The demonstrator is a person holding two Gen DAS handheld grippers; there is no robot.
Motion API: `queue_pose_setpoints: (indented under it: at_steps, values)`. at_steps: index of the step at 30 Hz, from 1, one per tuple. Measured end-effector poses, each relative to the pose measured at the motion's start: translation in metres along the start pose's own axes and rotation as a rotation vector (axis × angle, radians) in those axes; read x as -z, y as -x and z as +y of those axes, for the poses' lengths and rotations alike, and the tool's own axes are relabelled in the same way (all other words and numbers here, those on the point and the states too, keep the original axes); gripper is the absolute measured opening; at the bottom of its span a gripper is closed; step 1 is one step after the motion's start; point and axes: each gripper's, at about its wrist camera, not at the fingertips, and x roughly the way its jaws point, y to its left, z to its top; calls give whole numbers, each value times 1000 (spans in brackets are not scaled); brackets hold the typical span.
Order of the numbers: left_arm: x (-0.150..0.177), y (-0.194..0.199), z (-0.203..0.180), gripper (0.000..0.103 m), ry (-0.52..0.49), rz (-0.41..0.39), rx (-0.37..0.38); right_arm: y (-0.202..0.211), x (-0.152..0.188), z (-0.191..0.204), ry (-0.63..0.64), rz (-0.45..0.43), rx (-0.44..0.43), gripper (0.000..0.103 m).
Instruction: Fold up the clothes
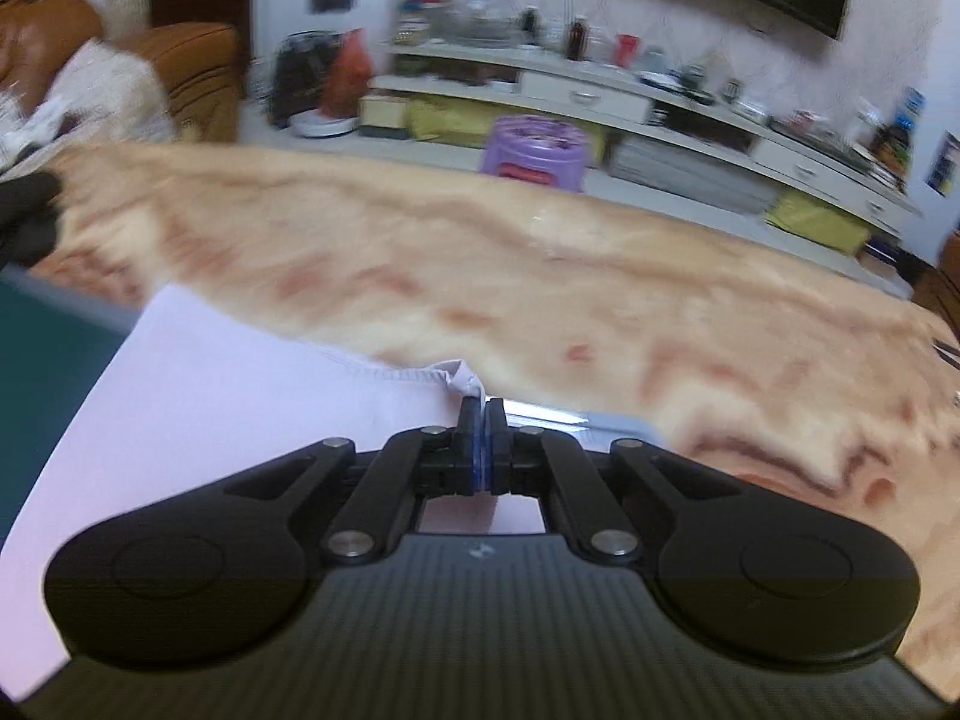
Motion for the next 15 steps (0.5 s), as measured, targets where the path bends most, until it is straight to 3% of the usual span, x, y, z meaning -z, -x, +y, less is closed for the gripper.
queue_pose_setpoints:
  at_steps: [8, 15]
  values:
    - [2, -3, -10, 76, -40, -1, -9, -21, 7, -42, -114, 32, 80, 2]
    - [2, -5, -12, 79, -43, -1, -8, -29, 19, -46, -163, 54, 114, 4]
